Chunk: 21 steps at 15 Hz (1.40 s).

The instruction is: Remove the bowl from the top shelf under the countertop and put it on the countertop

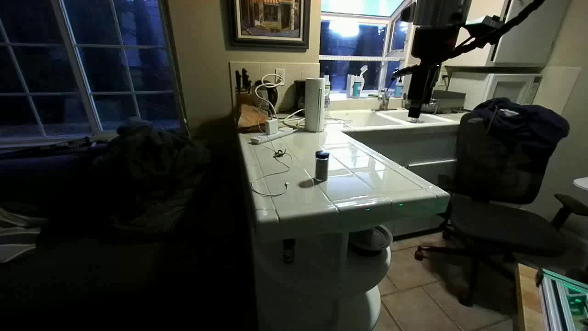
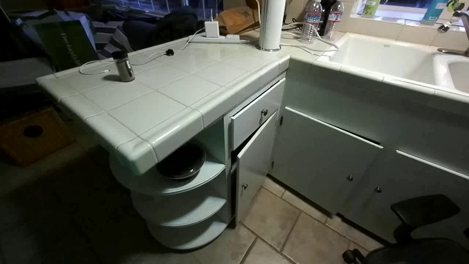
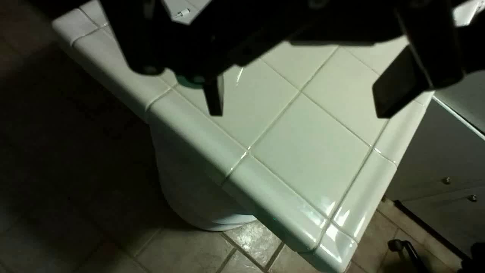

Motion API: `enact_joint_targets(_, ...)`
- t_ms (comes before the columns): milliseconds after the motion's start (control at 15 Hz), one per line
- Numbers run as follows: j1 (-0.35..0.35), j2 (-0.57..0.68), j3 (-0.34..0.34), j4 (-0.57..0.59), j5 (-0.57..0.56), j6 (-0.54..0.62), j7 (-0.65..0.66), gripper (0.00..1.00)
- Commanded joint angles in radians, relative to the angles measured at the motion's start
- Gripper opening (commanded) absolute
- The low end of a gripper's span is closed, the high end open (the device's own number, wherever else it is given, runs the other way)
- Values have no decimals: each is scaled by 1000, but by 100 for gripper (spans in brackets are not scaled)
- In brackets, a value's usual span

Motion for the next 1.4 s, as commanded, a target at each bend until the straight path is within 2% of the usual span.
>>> enact_joint_targets(0, 21, 2, -16, 3, -7, -4, 7, 100)
enact_joint_targets(467, 21, 2, -16, 3, -7, -4, 7, 100)
enact_joint_targets(600, 18, -2, -48, -22, 15, 44, -14, 100)
enact_joint_targets(933, 5, -10, -191, -101, 175, 135, -111, 100)
enact_joint_targets(1333, -44, 8, -345, -164, 334, 121, -244, 100)
